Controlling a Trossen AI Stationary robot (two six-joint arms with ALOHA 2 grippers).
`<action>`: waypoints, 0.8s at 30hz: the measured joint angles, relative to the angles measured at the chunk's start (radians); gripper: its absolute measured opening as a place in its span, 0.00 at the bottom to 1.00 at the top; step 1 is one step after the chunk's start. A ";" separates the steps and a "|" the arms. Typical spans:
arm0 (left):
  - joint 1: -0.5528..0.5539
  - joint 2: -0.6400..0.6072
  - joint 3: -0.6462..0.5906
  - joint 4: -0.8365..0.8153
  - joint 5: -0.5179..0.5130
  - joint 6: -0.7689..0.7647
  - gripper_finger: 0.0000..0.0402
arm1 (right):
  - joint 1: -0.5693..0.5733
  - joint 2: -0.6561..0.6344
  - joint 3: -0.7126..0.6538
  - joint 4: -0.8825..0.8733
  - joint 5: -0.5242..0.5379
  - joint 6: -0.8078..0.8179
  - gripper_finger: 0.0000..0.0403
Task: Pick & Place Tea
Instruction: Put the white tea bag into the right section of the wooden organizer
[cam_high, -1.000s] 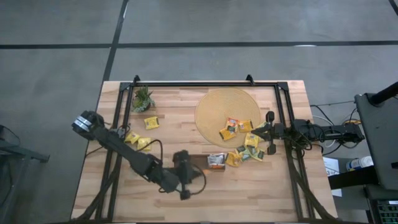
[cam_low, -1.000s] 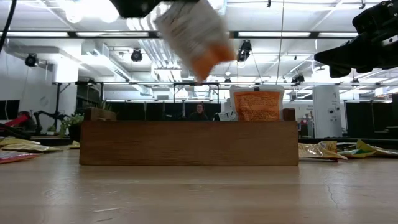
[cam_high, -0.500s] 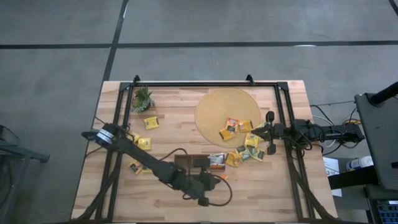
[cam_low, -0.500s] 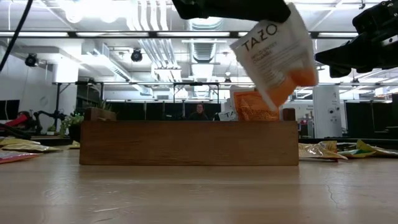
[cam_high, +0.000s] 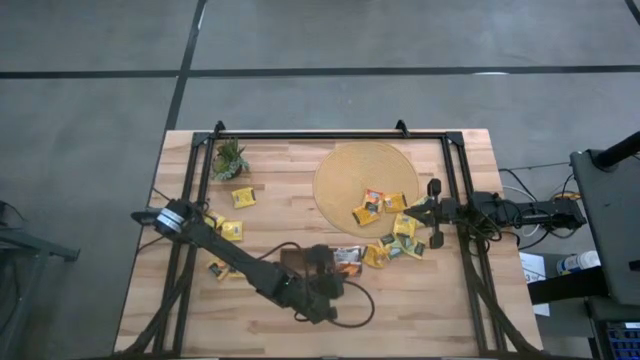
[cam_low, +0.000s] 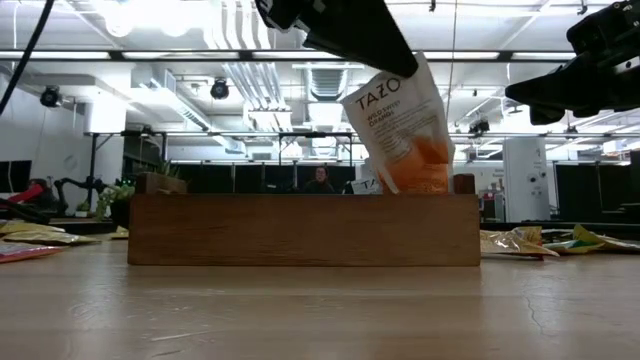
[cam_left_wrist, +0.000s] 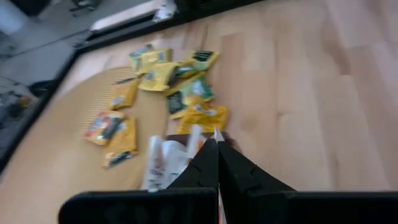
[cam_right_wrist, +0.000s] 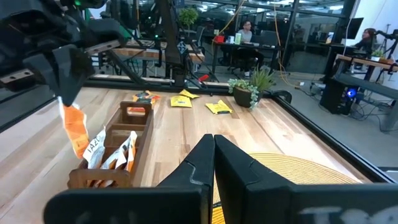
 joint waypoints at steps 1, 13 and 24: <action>0.000 0.000 0.000 0.001 -0.014 0.000 0.00 | 0.000 0.000 0.000 0.000 0.000 0.000 0.02; 0.023 0.015 -0.003 -0.013 0.055 -0.030 0.00 | 0.000 0.000 0.000 0.000 0.000 0.000 0.02; 0.072 0.057 -0.010 -0.012 0.111 -0.061 0.00 | 0.000 0.000 0.000 0.000 0.000 0.000 0.02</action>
